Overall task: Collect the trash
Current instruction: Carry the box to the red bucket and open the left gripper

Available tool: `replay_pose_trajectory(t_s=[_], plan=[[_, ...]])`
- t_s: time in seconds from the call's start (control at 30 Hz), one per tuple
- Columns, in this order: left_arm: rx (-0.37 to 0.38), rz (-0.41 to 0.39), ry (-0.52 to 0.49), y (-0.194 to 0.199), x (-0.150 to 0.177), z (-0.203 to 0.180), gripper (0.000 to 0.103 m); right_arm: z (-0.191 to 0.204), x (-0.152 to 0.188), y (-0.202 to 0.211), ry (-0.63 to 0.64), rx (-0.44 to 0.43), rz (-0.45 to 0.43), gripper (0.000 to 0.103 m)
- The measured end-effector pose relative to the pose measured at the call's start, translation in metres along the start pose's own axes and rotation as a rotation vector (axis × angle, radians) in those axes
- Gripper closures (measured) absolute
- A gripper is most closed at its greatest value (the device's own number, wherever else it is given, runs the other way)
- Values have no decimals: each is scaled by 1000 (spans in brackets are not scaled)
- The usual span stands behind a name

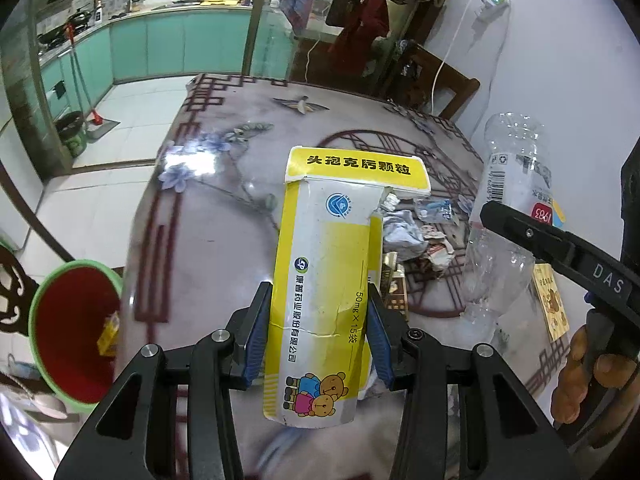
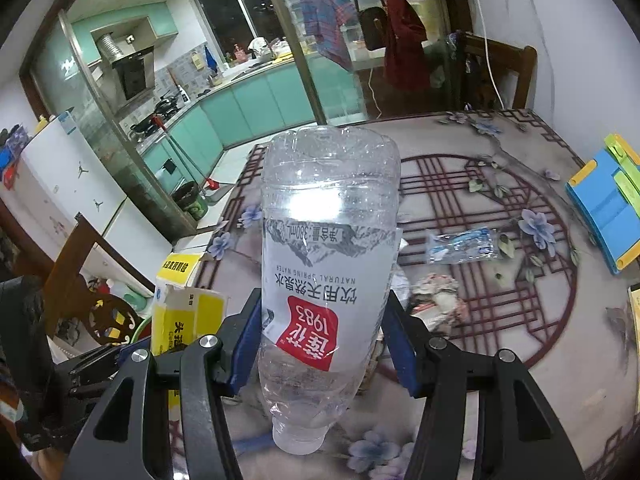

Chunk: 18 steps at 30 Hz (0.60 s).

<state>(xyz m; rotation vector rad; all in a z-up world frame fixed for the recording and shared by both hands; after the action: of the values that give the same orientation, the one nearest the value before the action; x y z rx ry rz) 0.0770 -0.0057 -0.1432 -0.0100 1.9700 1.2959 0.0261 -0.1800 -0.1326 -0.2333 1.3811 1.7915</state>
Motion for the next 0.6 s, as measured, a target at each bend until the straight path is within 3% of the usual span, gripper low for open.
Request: replay_pose_trajectory(t_s=[0.17,0.6], plan=[[0,-11,8,7,1,23,61,25,4,-7,11,-1,-2,48],[-111,-24,112,20,14,101,61,98,13,-37,95,-39,27,48]])
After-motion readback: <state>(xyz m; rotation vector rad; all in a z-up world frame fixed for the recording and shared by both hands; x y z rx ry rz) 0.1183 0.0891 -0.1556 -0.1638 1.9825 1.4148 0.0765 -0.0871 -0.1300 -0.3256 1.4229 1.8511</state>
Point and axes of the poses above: each gripper's, at about its wrist camera, not at the fingertips, and y roughly against the way its jaws point, z to its left, x to its underside, the point moved 2 cm from there along -y, roughly the way its jaws point, and after that the axes turned 7 degrees about -y, right-handed, at the moved point
